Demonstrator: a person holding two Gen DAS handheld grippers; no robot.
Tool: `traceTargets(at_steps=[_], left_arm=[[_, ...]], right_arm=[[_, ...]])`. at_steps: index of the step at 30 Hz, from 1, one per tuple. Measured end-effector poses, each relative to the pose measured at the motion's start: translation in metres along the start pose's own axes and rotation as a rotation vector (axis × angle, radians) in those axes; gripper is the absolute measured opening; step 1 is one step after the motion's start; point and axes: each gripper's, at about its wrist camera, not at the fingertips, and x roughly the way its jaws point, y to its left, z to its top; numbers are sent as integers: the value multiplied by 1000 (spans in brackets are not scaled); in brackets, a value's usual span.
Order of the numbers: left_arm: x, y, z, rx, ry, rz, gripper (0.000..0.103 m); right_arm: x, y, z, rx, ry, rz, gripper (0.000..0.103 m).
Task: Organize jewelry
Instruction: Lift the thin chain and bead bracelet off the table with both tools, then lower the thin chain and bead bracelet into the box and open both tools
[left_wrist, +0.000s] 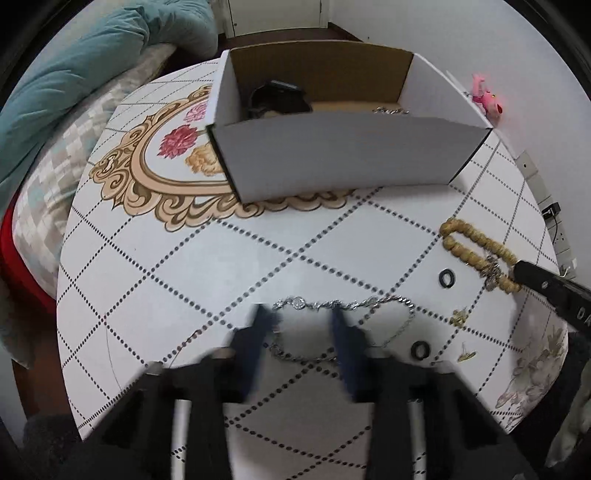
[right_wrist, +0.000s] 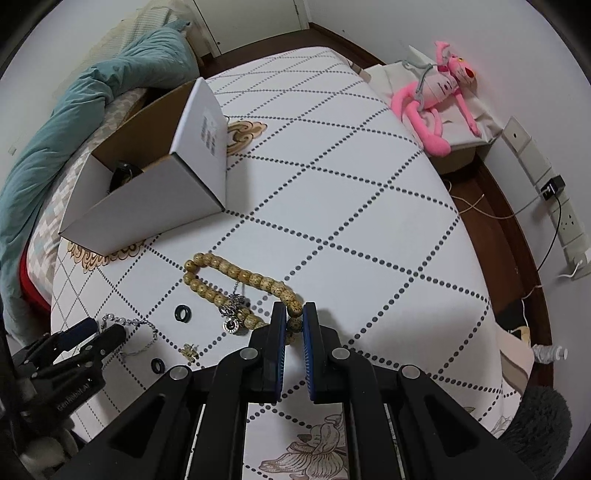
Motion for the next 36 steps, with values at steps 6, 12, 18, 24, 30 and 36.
traceTargets(at_steps=[6,12,18,24,30,36], left_arm=[[-3,9,1,-62,-5,-73,1],[-34,16,5,-93,-67,-129,1],[-63,24,17,-113,-119,-163,1],[-95,27,36,-114,-181,-210,1],[-138,30,73,-103,-265,-275,1],[-151,31,123,-67,-306,-308,1]], right_arm=[[-3,3,-1,-2,-14,7,9],[-23,6,5,-17,-65,40,9],[-43,15,14,-40,-106,79,9],[-71,34,27,-85,-144,137,9],[-113,59,55,-129,-212,220,9],[-145,88,96,-186,-273,281,9]])
